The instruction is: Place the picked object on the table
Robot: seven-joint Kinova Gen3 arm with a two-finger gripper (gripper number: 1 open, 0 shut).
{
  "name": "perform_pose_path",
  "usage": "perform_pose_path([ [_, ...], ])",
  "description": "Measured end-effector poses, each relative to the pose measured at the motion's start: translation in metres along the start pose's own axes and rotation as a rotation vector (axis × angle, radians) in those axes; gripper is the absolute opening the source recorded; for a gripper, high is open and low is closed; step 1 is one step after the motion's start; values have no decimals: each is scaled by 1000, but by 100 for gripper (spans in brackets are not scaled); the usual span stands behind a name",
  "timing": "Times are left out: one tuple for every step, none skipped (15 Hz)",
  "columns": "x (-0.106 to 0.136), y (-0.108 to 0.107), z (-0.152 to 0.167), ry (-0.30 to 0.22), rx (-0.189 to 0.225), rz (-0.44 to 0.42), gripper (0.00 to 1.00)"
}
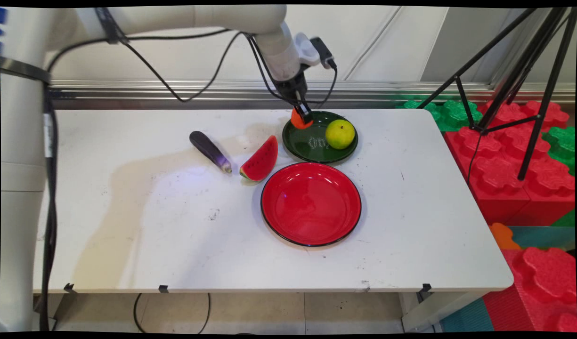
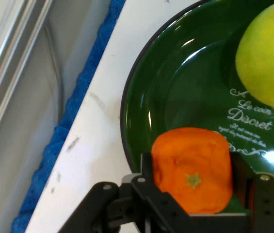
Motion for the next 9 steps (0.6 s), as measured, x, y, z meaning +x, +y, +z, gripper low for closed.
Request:
perform_pose_path([
  [-2, 1, -13, 5, 7, 3, 0],
  [-5, 2, -26, 10, 12, 7, 0],
  [-7, 3, -34, 13, 14, 11, 0],
  [-10, 5, -44, 15, 17, 18, 0],
  [-14, 6, -55, 18, 19, 20, 0],
  [-20, 9, -69, 21, 21, 24, 0],
  [-26, 11, -79, 23, 21, 24, 0],
  [-32, 13, -88, 24, 21, 25, 0],
  [-40, 15, -99, 25, 19, 26, 0],
])
